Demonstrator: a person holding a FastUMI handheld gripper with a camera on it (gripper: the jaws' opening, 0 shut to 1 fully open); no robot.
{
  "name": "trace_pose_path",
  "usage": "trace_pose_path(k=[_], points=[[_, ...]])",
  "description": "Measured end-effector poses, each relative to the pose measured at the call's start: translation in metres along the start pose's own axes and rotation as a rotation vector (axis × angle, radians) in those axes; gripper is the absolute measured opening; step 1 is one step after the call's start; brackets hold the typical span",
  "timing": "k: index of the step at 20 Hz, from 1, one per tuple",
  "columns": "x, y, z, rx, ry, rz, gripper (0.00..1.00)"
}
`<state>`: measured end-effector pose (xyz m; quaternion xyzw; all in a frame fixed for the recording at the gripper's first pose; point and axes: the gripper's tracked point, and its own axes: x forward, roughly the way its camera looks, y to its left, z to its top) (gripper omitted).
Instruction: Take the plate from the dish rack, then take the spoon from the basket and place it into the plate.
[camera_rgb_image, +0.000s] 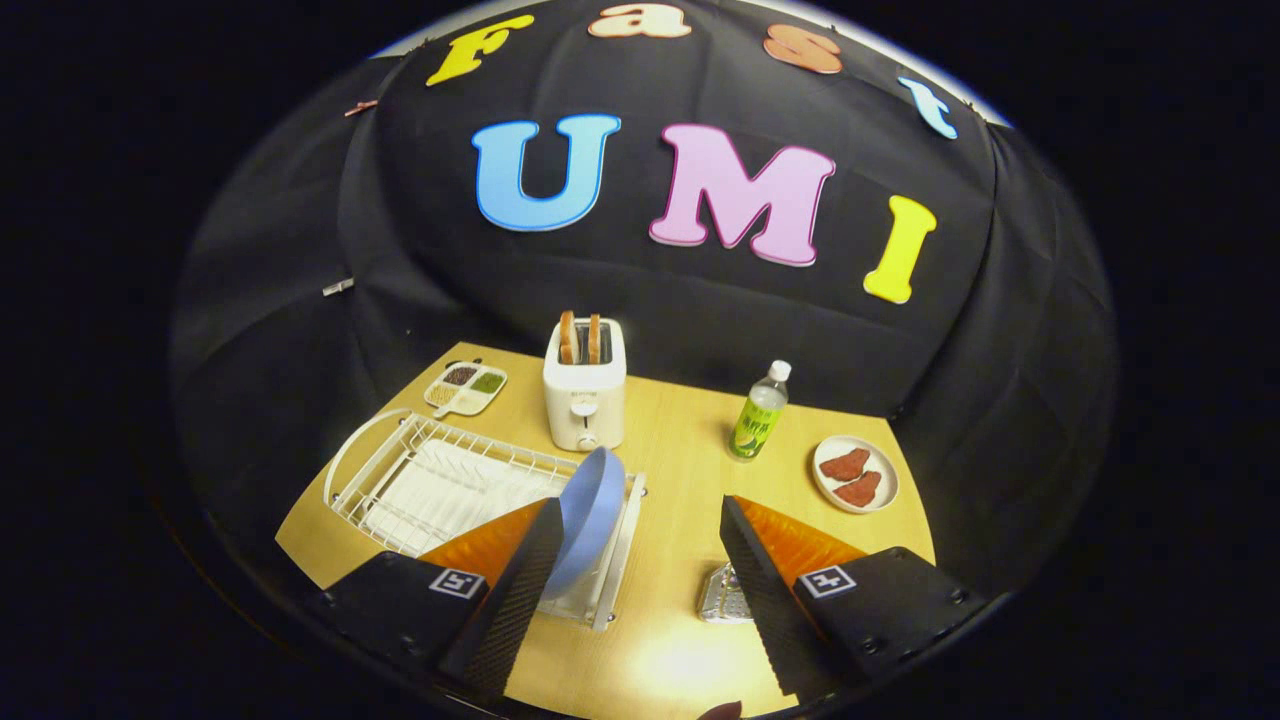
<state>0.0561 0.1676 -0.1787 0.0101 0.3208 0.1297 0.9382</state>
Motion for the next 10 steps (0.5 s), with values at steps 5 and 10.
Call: trace_pose_path(k=[5,10], points=[[0.054,0.018,-0.038,0.059,0.158,-0.023,0.96],[0.088,0.037,-0.065,0.108,0.262,-0.032,0.85]])
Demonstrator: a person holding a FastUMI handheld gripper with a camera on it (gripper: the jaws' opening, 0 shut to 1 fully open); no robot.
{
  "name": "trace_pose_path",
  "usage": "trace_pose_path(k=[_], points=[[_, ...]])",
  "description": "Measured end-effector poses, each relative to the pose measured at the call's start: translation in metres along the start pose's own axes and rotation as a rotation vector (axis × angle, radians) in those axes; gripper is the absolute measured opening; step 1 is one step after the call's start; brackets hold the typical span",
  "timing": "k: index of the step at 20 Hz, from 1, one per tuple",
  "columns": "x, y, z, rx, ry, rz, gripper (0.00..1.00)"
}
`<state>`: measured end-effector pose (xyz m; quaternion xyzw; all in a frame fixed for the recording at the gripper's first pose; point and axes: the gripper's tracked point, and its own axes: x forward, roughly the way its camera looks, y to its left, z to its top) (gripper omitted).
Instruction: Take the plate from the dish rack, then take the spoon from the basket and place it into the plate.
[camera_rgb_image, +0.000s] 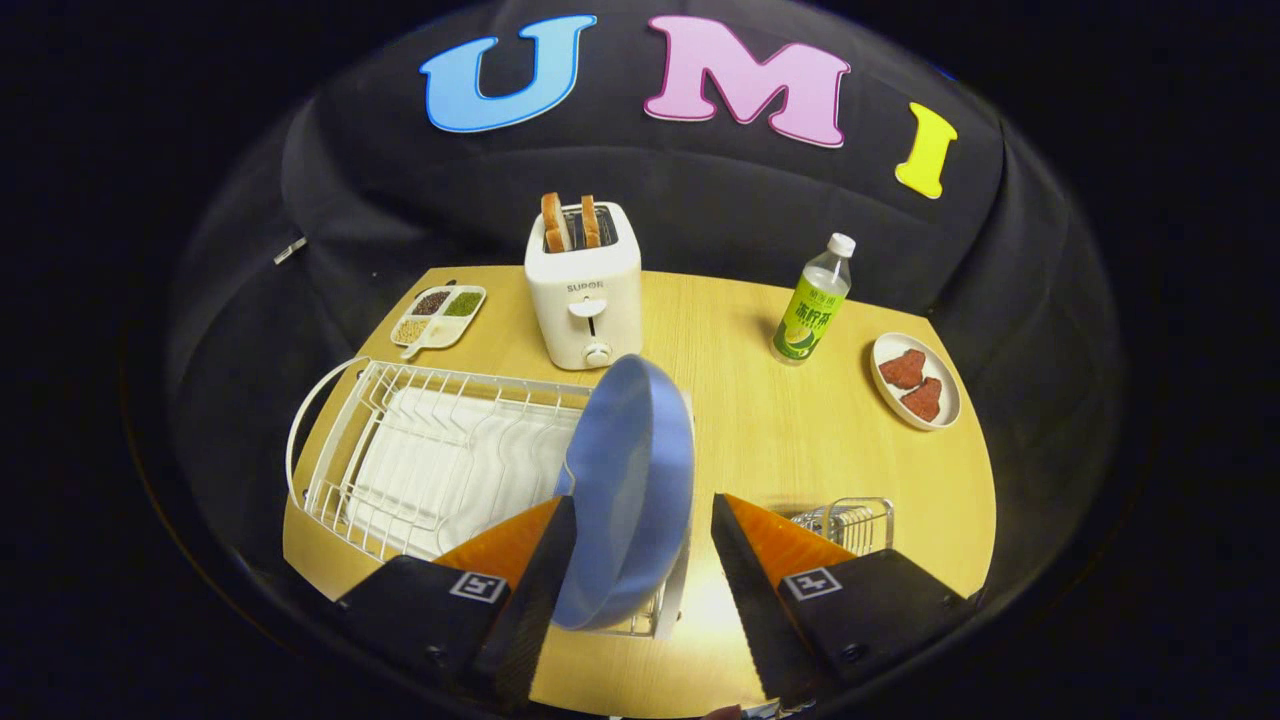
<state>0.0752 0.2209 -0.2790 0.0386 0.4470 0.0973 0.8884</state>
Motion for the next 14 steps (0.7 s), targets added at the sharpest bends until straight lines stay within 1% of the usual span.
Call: trace_pose_path(k=[2,4,6,9,10,13,14], points=[[0.008,-0.001,-0.005,-0.007,0.028,-0.043,0.63],[0.011,-0.012,-0.008,-0.032,0.049,-0.131,0.42],[0.012,-0.008,-0.003,-0.037,0.047,-0.153,0.36],[0.006,-0.006,0.007,-0.058,0.044,-0.185,0.31],[0.001,-0.007,0.015,-0.069,0.027,-0.199,0.31],[-0.010,-0.012,0.039,-0.120,-0.036,-0.245,0.26],[-0.015,-0.011,0.045,-0.128,-0.052,-0.241,0.25]])
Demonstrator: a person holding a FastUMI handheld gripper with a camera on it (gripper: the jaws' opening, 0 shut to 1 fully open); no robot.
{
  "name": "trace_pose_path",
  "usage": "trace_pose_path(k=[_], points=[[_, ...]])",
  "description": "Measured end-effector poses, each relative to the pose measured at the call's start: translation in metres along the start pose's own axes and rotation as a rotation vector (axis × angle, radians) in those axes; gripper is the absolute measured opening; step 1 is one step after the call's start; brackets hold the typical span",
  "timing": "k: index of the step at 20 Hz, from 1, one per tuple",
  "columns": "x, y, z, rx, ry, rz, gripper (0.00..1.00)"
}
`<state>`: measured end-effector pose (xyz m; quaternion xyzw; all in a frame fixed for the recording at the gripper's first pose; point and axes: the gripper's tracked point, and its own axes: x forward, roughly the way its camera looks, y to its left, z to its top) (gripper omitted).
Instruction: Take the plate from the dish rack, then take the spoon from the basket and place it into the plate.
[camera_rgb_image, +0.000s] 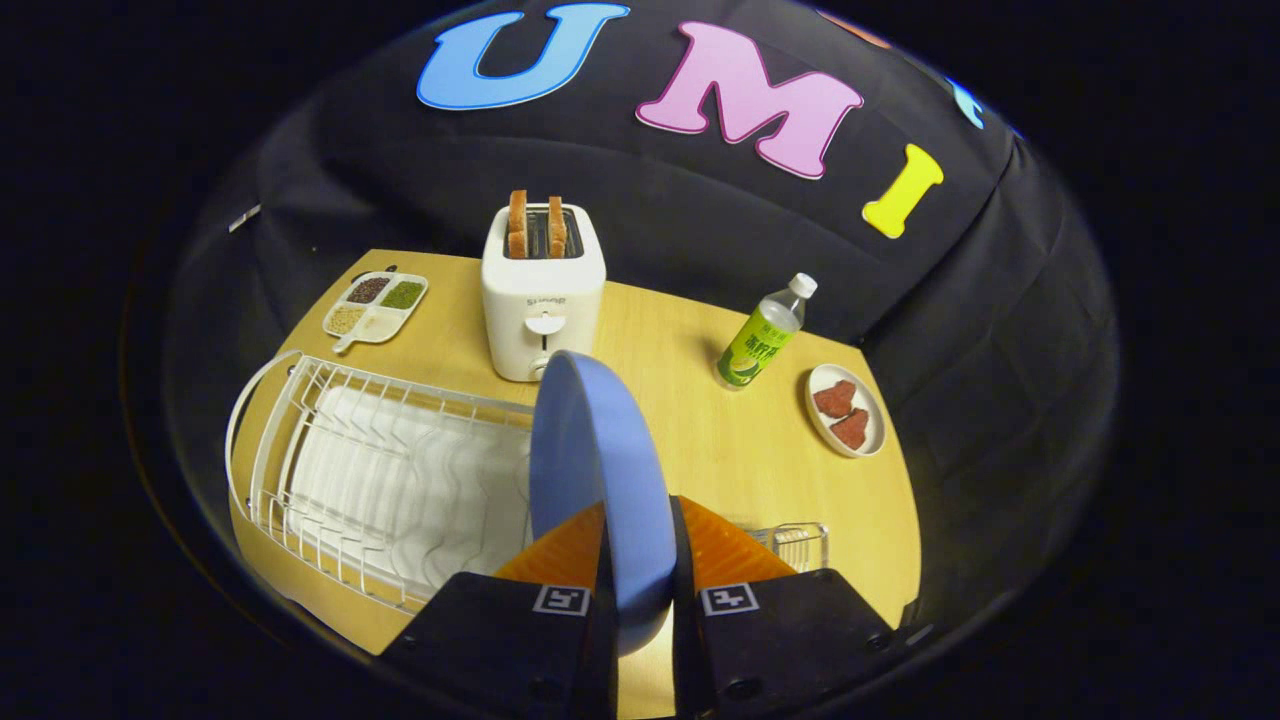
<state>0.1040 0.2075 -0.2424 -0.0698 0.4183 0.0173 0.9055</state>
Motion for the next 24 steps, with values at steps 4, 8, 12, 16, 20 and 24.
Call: trace_pose_path(k=[4,8,12,16,20,24], points=[[-0.017,-0.003,0.009,0.085,-0.027,0.052,0.25],[-0.048,-0.020,0.020,0.182,-0.103,0.125,0.25],[-0.080,-0.039,0.011,0.287,-0.131,0.226,0.25],[-0.108,-0.045,-0.028,0.347,-0.088,0.353,0.25],[-0.120,-0.046,-0.092,0.359,-0.001,0.449,0.25],[-0.127,-0.045,-0.162,0.447,0.124,0.522,0.25]])
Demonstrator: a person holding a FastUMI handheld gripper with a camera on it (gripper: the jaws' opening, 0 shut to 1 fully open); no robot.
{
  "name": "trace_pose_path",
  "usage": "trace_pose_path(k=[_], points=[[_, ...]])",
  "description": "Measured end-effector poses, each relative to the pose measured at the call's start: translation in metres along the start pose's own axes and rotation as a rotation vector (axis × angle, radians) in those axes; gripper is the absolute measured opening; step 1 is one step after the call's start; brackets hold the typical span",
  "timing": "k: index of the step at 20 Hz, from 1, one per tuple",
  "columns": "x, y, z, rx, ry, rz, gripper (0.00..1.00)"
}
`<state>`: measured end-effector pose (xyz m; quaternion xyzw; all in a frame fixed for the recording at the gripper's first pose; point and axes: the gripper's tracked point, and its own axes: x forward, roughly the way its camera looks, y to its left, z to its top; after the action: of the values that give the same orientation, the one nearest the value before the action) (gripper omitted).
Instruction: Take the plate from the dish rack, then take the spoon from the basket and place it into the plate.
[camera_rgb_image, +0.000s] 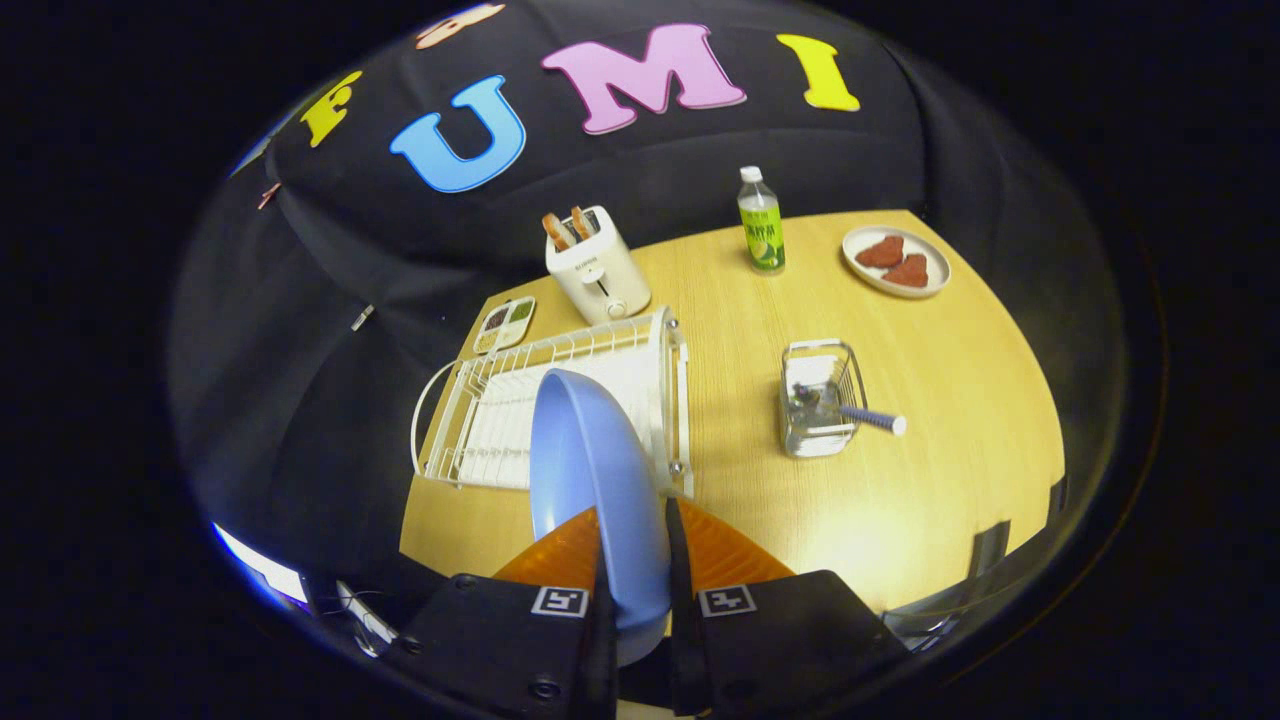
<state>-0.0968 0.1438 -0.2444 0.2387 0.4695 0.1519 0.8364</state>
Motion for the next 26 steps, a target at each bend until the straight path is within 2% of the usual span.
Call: trace_pose_path(k=[7,12,17,20,26], points=[[0.020,-0.057,-0.094,0.137,0.148,-0.008,0.25],[0.050,-0.094,-0.111,0.197,0.143,-0.033,0.25],[0.071,-0.097,-0.112,0.301,0.140,0.056,0.26],[0.081,-0.115,-0.113,0.380,0.144,-0.005,0.31],[0.084,-0.142,-0.114,0.294,0.135,-0.147,0.49]])
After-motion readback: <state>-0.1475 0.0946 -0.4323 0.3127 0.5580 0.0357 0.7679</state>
